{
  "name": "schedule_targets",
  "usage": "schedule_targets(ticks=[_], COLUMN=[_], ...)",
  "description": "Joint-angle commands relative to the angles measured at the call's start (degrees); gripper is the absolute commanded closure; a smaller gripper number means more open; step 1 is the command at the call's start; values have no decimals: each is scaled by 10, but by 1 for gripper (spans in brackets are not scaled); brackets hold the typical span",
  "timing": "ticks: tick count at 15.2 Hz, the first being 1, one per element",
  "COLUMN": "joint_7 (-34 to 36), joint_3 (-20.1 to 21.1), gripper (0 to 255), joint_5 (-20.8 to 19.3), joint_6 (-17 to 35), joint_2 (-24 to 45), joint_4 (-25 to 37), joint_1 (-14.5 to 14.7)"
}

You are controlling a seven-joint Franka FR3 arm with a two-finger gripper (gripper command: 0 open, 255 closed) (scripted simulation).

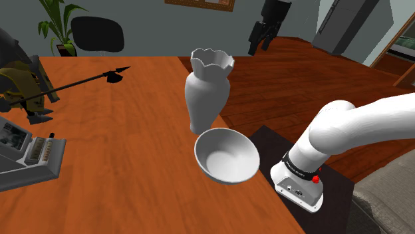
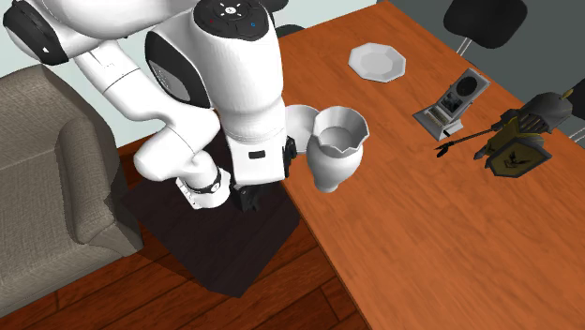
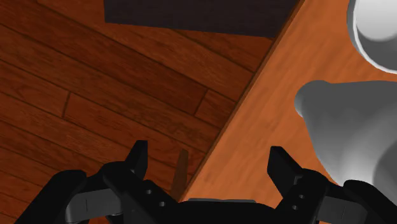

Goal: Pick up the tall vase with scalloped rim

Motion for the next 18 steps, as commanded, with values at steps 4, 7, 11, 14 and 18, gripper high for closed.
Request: schedule_targets(ticks=[4,7,11,14,18], joint_7=[-2,-6,-14,-22,-29], joint_3=[4,8,13,16,18], gripper=[0,0,0,0,0], joint_5=[45,90,149,190,194], joint_6=[17,35,58,73,101], joint_2=[16,33,55,72,66], joint_4=[6,14,29,42,8], joint_1=[26,52,86,111,111])
